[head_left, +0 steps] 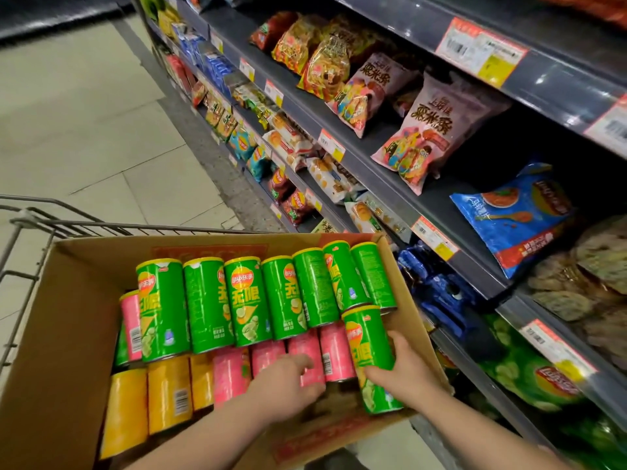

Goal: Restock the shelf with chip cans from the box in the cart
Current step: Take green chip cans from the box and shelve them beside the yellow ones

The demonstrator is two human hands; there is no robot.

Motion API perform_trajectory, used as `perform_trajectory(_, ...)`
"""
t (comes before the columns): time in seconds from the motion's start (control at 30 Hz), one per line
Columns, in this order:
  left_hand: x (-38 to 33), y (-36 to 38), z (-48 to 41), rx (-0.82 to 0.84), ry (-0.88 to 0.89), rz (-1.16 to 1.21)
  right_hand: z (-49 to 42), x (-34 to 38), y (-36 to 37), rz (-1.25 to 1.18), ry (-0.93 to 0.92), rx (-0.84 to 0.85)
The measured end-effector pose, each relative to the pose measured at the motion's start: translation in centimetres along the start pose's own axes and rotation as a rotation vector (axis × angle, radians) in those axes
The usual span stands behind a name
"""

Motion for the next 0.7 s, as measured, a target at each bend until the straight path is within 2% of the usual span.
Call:
perform_trajectory(0.17,-1.5,-0.6,0.2,-0.147,-0.093,0.64,2.3,4.4,2.1,-0.243,-0.146,0.129)
perform_trajectory(0.23,-1.1,-1.0,0.6,-0.228,-0.116,0.911,2.7,5.9,3.1,-0.268,-0.201,0.187)
perform_trajectory(0.3,-0.3,-1.4,1.1,-0.278,-0.142,1.065,2.9,7.2,3.8,-0.253,-0.24,0.24)
perform_trajectory(0.43,1.2,-2.3,2.8,-0.384,-0.2,1.199,3.0,9.3,5.3,-0.223,-0.264,0.376)
perform_trajectory(0.53,2.5,-3.0,4.2,-0.511,-0.245,1.137,3.1,11.2,5.9,-0.13,-0.303,0.428)
perform_trajectory(0.6,3.3,-3.5,5.3,-0.577,-0.272,1.064,2.4,12.4,5.5,-0.059,-0.345,0.355)
perform_trajectory(0.7,4.7,-4.1,6.7,-0.639,-0.313,0.996,-0.5,12.9,3.8,0.027,-0.352,0.071)
Point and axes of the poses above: each hand's wrist, its own z-axis away from the middle knuckle, its own y-axis out of the palm, x = y × z, the point moved 2 cm from there along -z, towards the middle knuckle, and after that the axes turned 7 degrees about y, right-handed, at the moved point
